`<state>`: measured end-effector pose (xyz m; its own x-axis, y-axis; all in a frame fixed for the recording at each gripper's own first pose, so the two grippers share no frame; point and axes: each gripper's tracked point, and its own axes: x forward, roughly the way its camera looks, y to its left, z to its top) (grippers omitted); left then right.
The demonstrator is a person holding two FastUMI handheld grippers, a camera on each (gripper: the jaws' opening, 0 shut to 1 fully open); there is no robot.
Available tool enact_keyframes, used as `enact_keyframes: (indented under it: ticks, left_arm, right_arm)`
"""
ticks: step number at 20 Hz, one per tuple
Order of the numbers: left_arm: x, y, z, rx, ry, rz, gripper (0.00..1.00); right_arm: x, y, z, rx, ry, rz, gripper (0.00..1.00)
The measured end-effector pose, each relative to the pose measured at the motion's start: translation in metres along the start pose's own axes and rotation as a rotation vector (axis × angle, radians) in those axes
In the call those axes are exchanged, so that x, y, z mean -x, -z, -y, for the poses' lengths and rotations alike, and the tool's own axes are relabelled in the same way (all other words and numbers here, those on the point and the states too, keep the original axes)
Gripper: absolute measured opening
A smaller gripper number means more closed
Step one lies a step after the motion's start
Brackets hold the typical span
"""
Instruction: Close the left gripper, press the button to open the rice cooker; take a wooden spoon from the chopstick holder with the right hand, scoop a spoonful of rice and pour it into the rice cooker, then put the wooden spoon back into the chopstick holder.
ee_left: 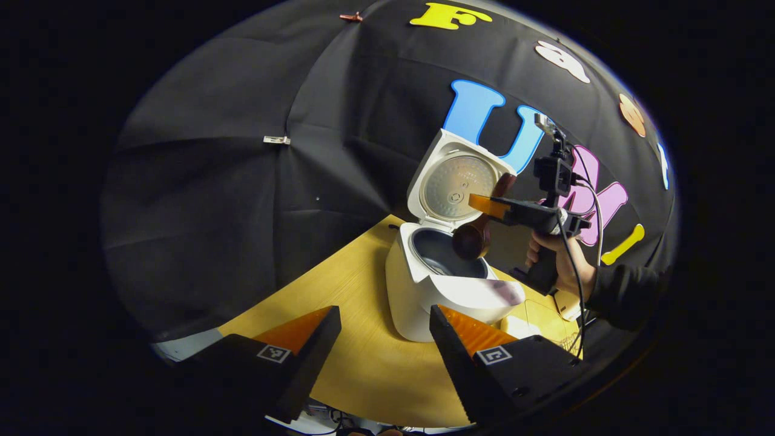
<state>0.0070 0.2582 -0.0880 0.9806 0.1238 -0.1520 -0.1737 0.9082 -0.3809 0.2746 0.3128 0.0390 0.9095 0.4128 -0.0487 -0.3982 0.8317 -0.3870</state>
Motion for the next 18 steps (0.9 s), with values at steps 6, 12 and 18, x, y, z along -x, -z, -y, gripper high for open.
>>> enact_keyframes:
  ticks: [6,12,18]
  left_arm:
    - [0.004,-0.005,0.018,-0.016,0.016,0.011,0.95]
    - [0.006,-0.003,0.062,-0.031,0.050,0.000,0.91]
    - [0.008,0.008,0.117,-0.122,0.097,-0.009,0.95]
  right_arm:
    - [0.031,-0.037,0.017,-0.145,-0.017,0.054,0.17]
    - [0.084,-0.076,0.040,-0.199,-0.037,0.140,0.17]
    - [0.148,-0.099,0.104,-0.251,0.009,0.210,0.17]
